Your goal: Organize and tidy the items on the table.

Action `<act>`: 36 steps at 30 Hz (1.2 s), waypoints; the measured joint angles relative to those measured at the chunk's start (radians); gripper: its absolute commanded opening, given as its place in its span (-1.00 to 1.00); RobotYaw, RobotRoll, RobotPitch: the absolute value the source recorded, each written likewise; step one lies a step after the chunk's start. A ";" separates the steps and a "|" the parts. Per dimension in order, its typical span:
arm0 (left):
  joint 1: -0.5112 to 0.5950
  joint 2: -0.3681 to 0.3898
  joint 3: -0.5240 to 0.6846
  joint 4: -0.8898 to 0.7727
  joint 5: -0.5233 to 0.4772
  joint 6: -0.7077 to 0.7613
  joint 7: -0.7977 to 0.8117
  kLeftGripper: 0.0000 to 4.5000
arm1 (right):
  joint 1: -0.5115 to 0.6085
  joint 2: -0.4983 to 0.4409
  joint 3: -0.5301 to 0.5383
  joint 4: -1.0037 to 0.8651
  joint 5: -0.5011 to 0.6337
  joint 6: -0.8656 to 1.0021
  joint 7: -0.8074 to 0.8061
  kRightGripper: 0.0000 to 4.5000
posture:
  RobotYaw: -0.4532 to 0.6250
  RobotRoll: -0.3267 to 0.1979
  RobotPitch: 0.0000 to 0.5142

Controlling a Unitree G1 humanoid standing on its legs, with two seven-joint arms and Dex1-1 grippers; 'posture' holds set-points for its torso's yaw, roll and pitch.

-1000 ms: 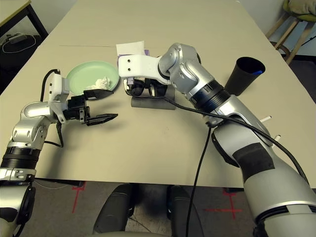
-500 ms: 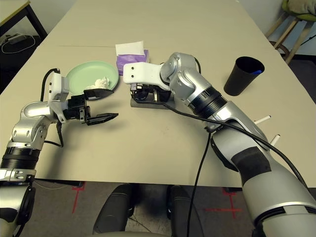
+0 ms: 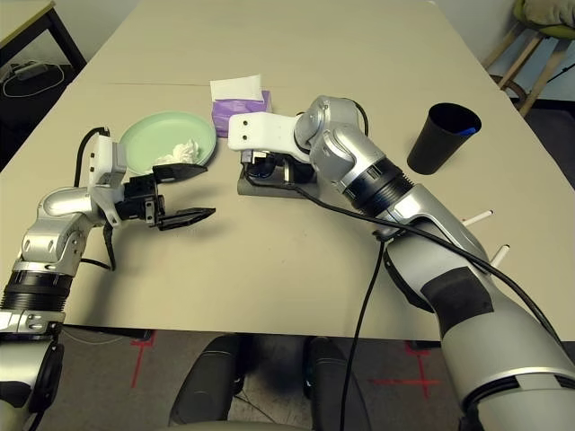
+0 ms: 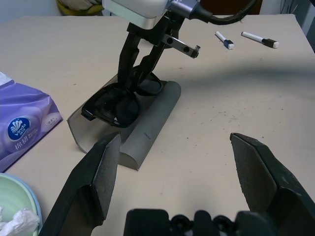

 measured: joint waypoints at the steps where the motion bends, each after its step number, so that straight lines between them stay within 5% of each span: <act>1: 0.000 0.000 0.000 0.000 0.000 0.001 0.001 1.00 | 0.000 0.000 0.000 0.009 -0.005 -0.005 -0.002 -0.83 | 0.28 0.25 -0.37; 36: 0.034 -0.002 0.000 -0.034 0.000 0.006 0.035 1.00 | -0.019 0.065 0.010 0.106 -0.051 -0.017 0.006 -0.83 | 0.32 0.25 -0.38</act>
